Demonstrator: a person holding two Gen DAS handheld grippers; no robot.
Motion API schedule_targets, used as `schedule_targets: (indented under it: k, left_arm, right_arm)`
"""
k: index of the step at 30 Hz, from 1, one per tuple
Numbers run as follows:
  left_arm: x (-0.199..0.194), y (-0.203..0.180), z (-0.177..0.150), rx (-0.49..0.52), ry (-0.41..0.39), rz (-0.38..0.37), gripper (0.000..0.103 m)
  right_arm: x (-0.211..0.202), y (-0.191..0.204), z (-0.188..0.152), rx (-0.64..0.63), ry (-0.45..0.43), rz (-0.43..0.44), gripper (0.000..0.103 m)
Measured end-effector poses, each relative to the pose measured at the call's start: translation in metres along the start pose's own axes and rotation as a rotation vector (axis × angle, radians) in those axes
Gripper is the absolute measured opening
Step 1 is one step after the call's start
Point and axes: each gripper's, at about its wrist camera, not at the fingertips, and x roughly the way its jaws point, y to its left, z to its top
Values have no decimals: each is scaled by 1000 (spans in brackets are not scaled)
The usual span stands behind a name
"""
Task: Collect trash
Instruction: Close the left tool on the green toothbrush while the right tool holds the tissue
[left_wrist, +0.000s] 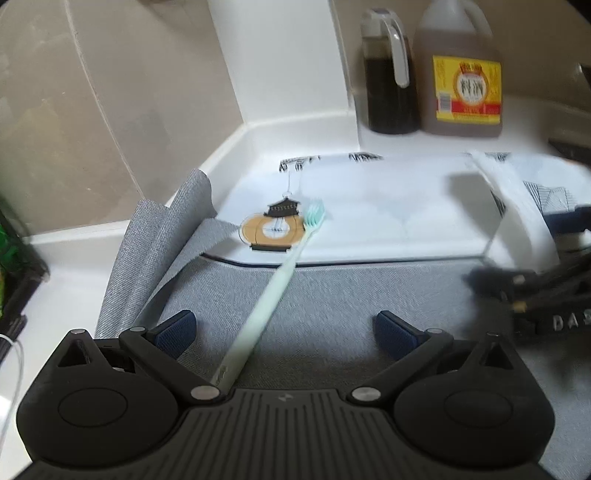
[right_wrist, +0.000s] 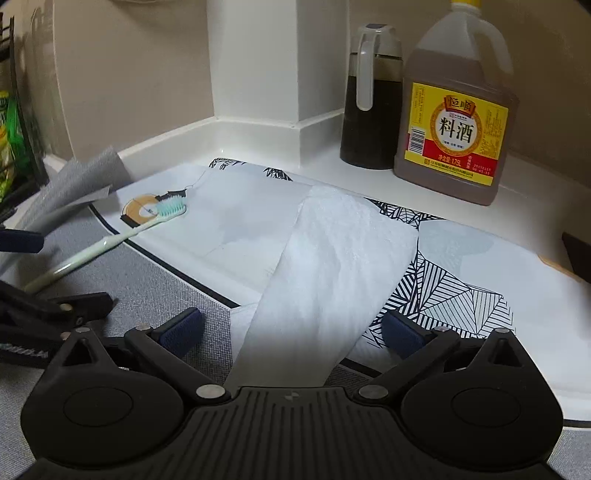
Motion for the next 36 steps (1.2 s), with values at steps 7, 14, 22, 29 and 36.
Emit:
schedule_targets:
  k: [7, 14, 22, 29, 36]
  left_arm:
    - [4, 23, -16, -202, -38, -97, 103]
    - [0, 20, -15, -205, -44, -81, 103]
    - [2, 21, -15, -211, -41, -85, 103]
    - [2, 21, -15, -212, -41, -85, 103]
    - [2, 21, -15, -213, -40, -87, 103]
  right_arm:
    - [2, 3, 1, -11, 5, -10, 103]
    - [2, 3, 2, -15, 7, -13, 103]
    - [2, 4, 2, -16, 7, -14, 103]
    - [1, 5, 2, -11, 5, -22, 103]
    - [1, 5, 2, -11, 5, -22, 103]
